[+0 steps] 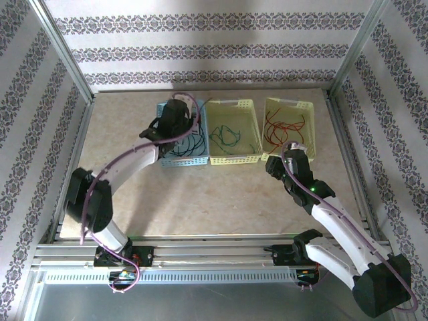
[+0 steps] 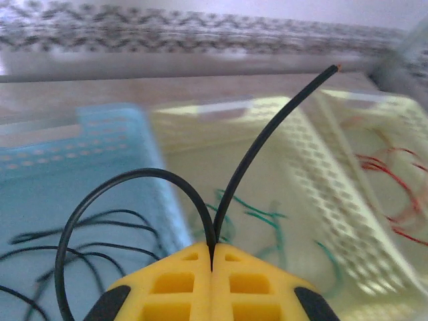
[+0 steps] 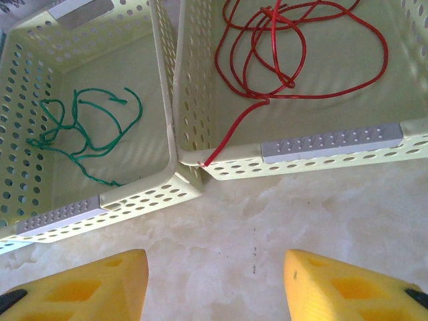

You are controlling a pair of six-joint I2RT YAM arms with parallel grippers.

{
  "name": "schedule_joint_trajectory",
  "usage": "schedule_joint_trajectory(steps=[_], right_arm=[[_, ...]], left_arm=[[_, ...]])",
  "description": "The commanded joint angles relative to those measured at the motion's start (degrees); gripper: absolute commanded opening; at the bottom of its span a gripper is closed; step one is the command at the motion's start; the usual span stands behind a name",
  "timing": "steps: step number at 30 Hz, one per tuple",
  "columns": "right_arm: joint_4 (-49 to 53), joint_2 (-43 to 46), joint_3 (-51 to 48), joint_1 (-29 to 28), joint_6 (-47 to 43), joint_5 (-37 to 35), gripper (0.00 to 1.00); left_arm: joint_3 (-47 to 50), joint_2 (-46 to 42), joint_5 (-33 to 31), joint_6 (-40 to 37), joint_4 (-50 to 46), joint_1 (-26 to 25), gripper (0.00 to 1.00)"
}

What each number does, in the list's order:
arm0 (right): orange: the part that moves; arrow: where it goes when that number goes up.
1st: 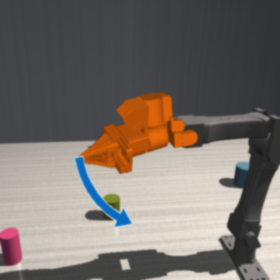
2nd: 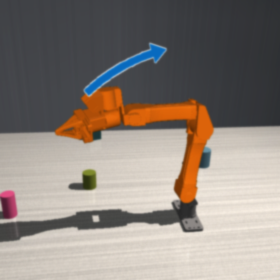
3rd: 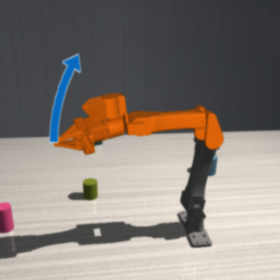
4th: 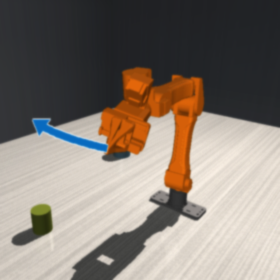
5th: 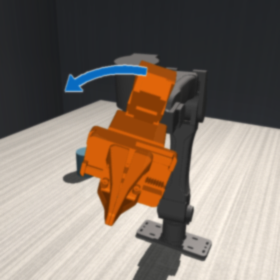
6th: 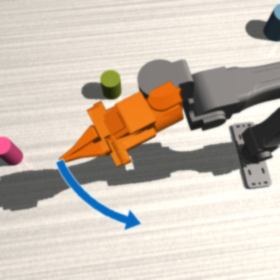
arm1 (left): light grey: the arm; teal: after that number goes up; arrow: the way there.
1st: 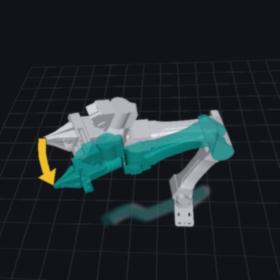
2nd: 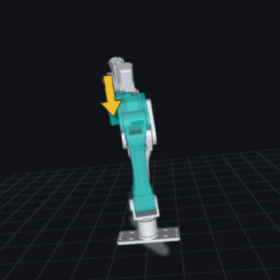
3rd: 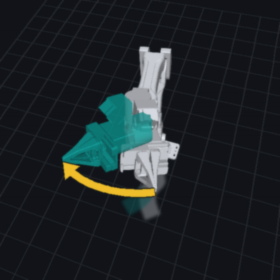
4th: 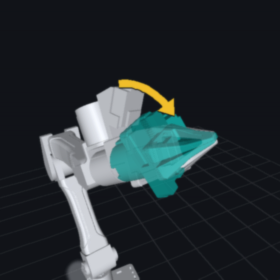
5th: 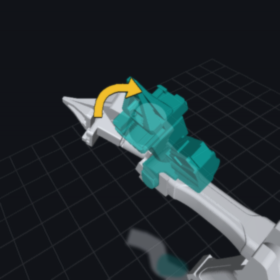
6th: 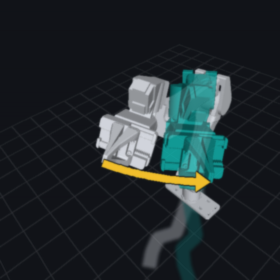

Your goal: Untangle the cables

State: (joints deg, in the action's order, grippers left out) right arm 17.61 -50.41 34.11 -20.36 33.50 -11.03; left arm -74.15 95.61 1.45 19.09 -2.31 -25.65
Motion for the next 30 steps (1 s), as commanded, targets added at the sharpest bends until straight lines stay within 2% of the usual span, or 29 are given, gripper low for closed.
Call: schedule_joint_trajectory(steps=[1, 5, 11, 24, 28, 30], right_arm=[[0.7, 0.6, 1.8, 0.5, -1.2, 0.4, 0.56], [1.1, 1.5, 1.8, 0.7, -1.6, 0.1, 0.56], [1.7, 2.7, 0.9, 0.8, -1.2, 0.3, 0.56], [4.6, 8.3, -1.4, 1.3, -1.2, -0.5, 0.56], [5.9, 9.5, -1.7, 1.8, -1.3, -1.3, 0.56], [6.5, 9.8, -1.7, 2.2, -1.5, -1.8, 0.57]], left_arm=[[-3.6, 3.2, -1.3, 0.2, -4.0, 1.0, 0.0], [-7.7, 6.4, -4.7, -1.0, -7.3, 1.1, 0.0], [-7.2, 8.2, -8.5, 1.4, -6.9, 1.2, 0.0], [-11.1, 16.6, -9.0, 4.1, -7.8, 2.4, 0.02], [-11.2, 14.5, -9.1, 3.2, -7.6, 2.3, 0.51], [-9.5, 11.7, -9.2, 2.7, -6.4, 2.1, 0.65]])
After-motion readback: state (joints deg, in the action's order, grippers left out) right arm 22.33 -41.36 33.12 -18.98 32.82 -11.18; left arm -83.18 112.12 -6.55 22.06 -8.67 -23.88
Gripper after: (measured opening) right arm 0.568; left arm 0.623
